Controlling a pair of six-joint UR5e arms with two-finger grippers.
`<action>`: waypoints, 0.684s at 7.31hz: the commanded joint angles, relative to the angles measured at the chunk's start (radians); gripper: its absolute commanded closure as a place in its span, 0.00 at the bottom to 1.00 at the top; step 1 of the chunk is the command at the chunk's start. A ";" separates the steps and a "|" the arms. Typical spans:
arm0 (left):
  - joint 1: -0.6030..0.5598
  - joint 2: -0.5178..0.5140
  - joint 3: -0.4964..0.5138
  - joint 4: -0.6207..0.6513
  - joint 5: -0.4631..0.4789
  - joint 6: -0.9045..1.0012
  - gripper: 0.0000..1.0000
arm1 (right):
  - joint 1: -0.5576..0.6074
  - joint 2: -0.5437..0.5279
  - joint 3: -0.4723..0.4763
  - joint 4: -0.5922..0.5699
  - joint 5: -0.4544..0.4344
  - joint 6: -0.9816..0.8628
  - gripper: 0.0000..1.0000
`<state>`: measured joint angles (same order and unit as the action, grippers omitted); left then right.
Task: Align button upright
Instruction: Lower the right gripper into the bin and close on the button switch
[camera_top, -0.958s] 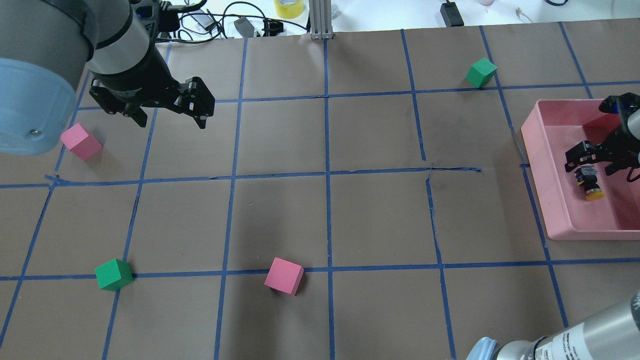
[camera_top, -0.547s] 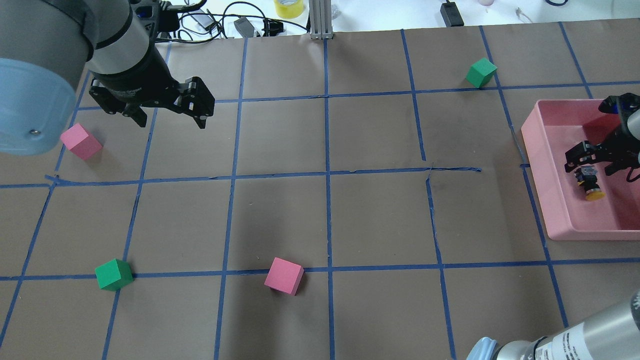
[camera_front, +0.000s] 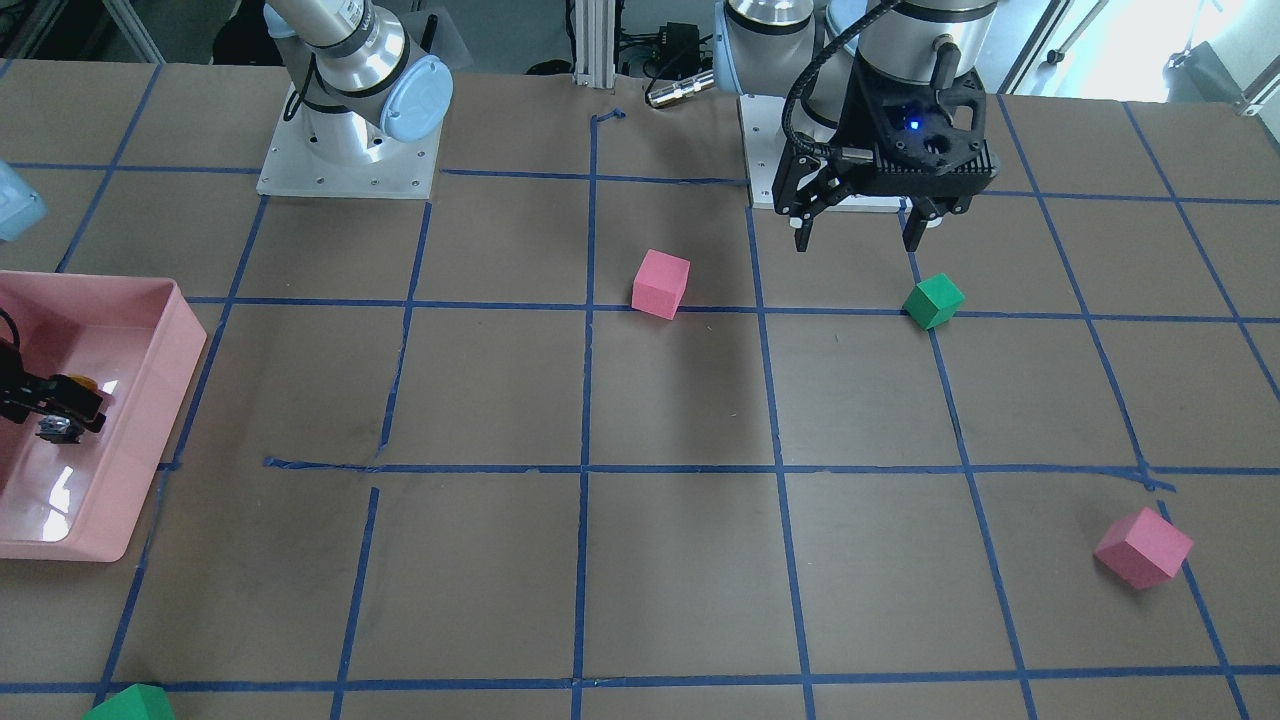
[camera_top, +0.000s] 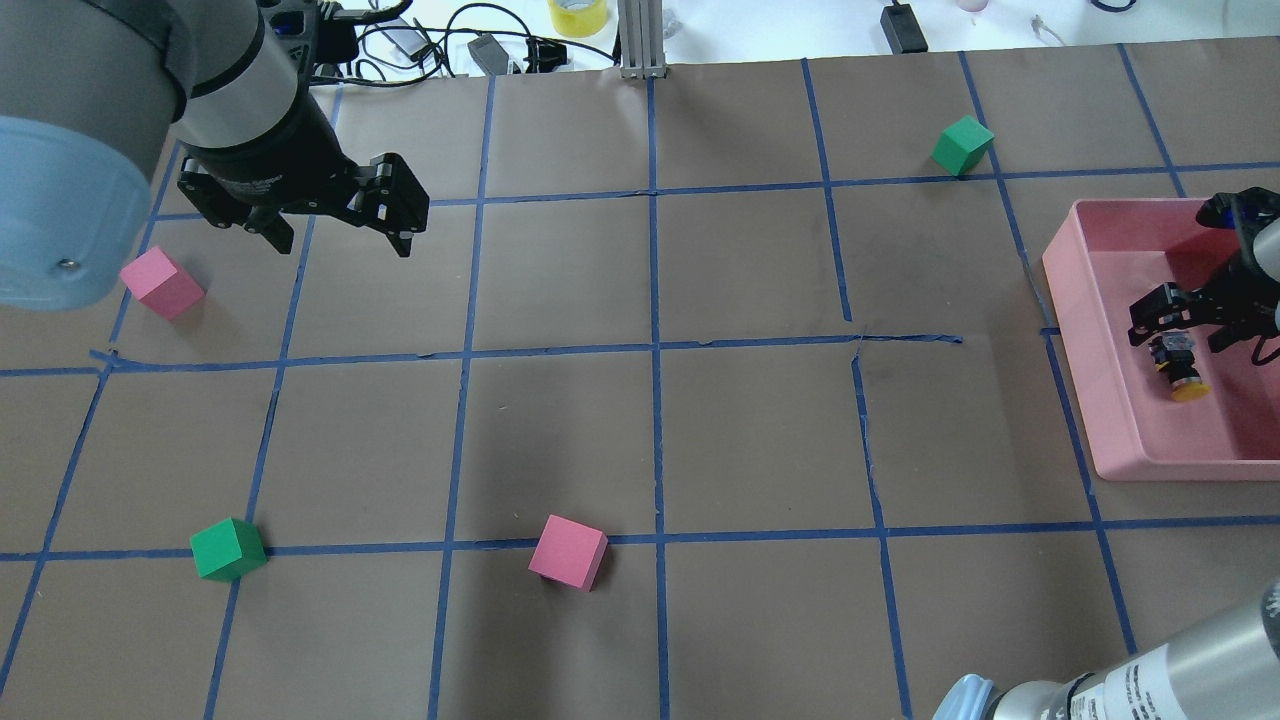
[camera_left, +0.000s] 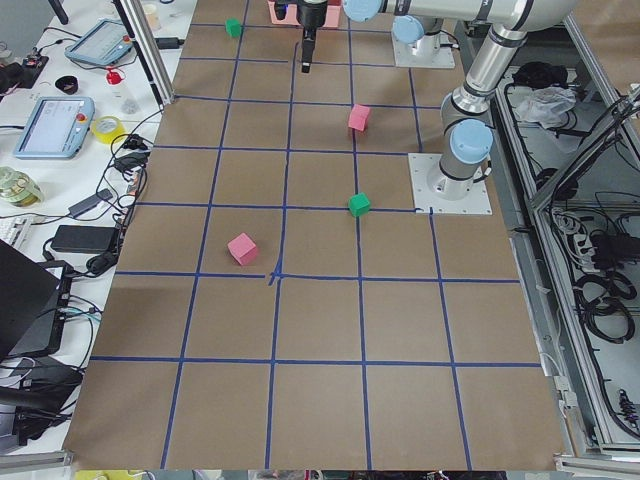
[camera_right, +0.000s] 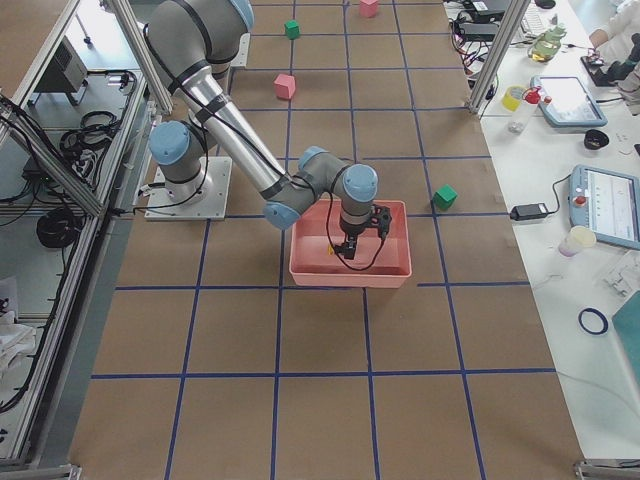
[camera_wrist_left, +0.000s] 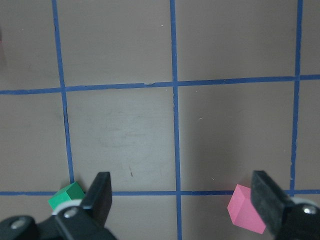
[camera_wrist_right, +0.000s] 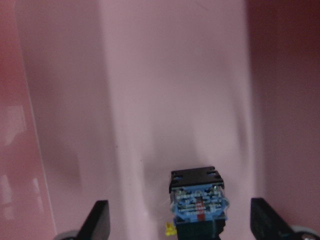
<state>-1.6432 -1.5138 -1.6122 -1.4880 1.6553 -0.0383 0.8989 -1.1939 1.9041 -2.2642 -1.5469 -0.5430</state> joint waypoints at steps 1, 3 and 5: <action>0.000 0.000 0.000 0.000 0.001 0.000 0.00 | 0.000 0.005 0.010 -0.002 -0.001 0.000 0.02; 0.000 0.001 0.000 0.000 0.001 0.000 0.00 | 0.000 0.005 0.010 -0.002 -0.001 0.000 0.04; 0.000 0.001 0.000 0.000 0.001 0.000 0.00 | 0.000 0.007 0.010 -0.002 -0.001 0.000 0.15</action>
<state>-1.6429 -1.5127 -1.6122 -1.4879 1.6567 -0.0384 0.8989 -1.1879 1.9143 -2.2656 -1.5478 -0.5430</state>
